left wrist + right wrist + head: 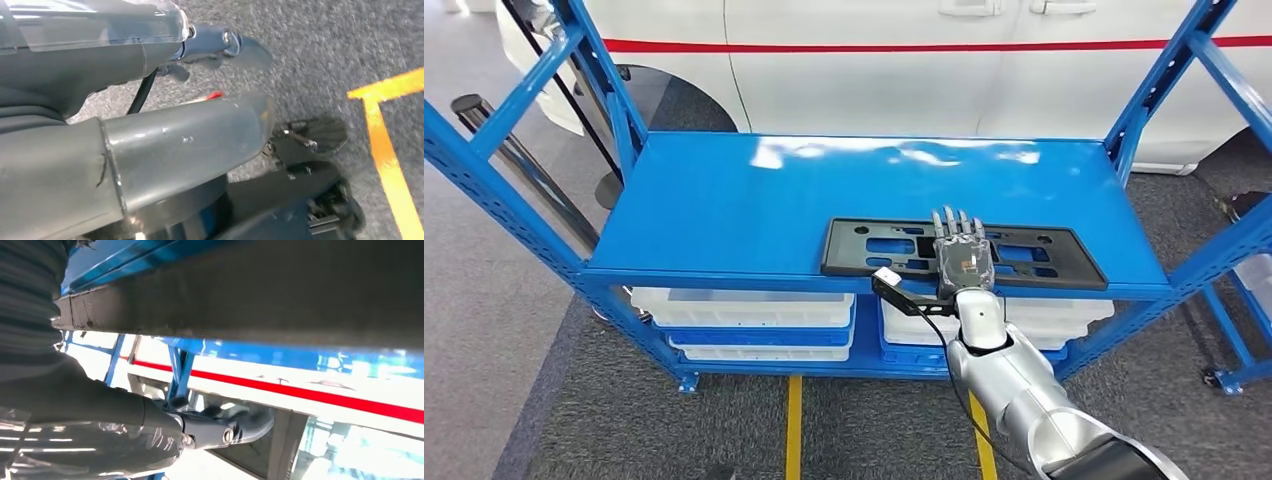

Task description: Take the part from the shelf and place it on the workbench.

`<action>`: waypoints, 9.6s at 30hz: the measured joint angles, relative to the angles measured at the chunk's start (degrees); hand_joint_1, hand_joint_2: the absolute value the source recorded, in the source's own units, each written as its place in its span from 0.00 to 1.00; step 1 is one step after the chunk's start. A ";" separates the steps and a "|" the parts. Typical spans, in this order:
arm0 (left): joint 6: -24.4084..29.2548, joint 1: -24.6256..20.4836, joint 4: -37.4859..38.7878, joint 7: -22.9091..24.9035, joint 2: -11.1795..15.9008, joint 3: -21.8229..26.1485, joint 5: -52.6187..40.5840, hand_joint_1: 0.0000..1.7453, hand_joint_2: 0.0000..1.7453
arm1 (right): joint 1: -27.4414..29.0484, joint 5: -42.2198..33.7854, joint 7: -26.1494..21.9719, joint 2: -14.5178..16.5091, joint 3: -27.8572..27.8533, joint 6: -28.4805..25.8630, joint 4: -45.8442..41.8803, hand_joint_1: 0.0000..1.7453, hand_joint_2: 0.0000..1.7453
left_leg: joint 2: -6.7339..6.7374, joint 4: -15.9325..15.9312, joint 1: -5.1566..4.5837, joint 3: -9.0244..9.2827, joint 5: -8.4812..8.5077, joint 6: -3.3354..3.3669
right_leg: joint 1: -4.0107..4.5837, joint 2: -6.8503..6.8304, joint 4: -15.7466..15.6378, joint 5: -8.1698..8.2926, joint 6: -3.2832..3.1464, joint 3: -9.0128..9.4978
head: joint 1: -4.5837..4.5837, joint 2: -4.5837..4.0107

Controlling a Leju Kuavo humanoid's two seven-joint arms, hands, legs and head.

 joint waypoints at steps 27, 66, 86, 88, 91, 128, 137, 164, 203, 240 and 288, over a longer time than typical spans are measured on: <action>-1.30 -0.56 -0.01 -4.57 -0.32 0.36 0.31 0.00 1.00 | 2.17 -0.56 -2.06 -0.22 -0.83 -0.13 0.12 0.96 1.00 | 0.44 1.00 0.40 0.32 -1.51 -2.78 | -1.56 0.57 -5.54 6.22 0.01 0.10 | 0.10 0.00; 0.41 -1.10 -0.01 -5.93 -0.45 2.98 -0.82 0.00 1.00 | 2.99 5.61 -0.41 -2.85 4.99 -8.16 -9.51 0.97 1.00 | 0.36 1.43 0.30 -0.02 -1.47 -2.53 | -1.66 0.46 -5.55 6.28 0.36 -0.22 | 0.10 0.00; -3.57 -1.17 -0.01 -9.32 -0.45 3.24 -2.36 0.00 1.00 | 0.58 5.94 1.10 -4.60 16.47 -8.17 -13.53 0.97 1.00 | 0.27 2.31 0.07 -0.48 -1.96 -1.42 | -1.96 0.37 -5.76 6.31 1.02 -0.14 | 0.10 0.00; -3.38 -1.19 -0.01 -9.22 -0.46 3.24 -2.43 0.00 1.00 | 0.55 5.94 1.11 -4.66 16.48 -8.17 -13.50 0.97 1.00 | 0.31 1.72 0.23 -0.25 -1.32 -0.96 | -1.93 0.36 -5.99 6.41 1.56 0.03 | 0.11 0.00; -3.13 -1.32 -0.01 -9.09 -0.52 3.24 -2.48 0.00 1.00 | 0.39 5.94 1.15 -4.97 16.48 -8.22 -13.39 0.97 1.00 | 0.52 0.28 0.67 0.14 -0.20 -0.18 | -1.81 0.28 -1.38 2.45 1.88 -1.68 | 0.21 0.00; -1.58 -0.72 0.01 -8.33 0.54 3.26 -5.44 0.00 1.00 | 5.64 5.41 -1.35 -7.13 12.13 -8.34 -14.66 0.97 1.00 | 0.50 1.65 0.04 -2.27 0.33 -0.33 | -1.81 0.09 5.94 1.66 2.21 -1.66 | 0.16 0.00; -1.92 -0.89 0.02 -9.00 1.19 3.26 -5.93 0.00 1.00 | 7.15 5.50 -1.29 -8.22 7.96 -8.41 -16.53 0.97 1.00 | 0.30 7.56 0.30 -6.45 -3.33 -3.11 | -1.56 0.02 -5.04 3.38 -1.52 2.56 | 0.00 0.00; -0.86 -2.16 -0.02 -8.97 0.63 4.40 -5.27 0.00 1.00 | 4.69 5.50 -1.88 -9.76 7.69 -8.50 -16.41 0.97 1.00 | 0.37 2.52 -0.56 -5.32 3.46 -1.74 | -0.86 0.18 -4.98 0.87 -0.46 5.13 | -0.03 0.00; -0.79 -1.85 -0.03 -9.14 0.81 5.07 -6.54 0.00 1.00 | 3.66 5.59 -3.07 -9.83 6.70 -8.56 -14.79 0.97 1.00 | 0.09 18.89 0.08 -8.06 -5.84 -3.71 | -0.91 -0.14 -5.48 6.50 -2.52 -1.44 | -0.34 0.00; -0.91 -1.61 -0.03 -9.15 0.66 5.22 -7.50 0.00 1.00 | 5.45 5.59 -4.15 -9.85 4.84 -8.63 -14.37 0.97 1.00 | 0.46 2.12 -0.55 3.59 -5.99 -1.31 | -1.65 -0.03 -4.76 9.81 0.44 -4.63 | -0.42 0.00; -0.51 -1.73 -0.03 -9.83 0.96 5.52 -9.84 0.00 1.00 | 6.02 3.85 -6.49 -9.99 -2.26 -8.64 -12.88 0.97 1.00 | 2.97 6.65 -0.24 -0.40 -6.75 -2.42 | -1.57 -0.59 -3.78 4.96 -1.05 -1.35 | -0.58 0.00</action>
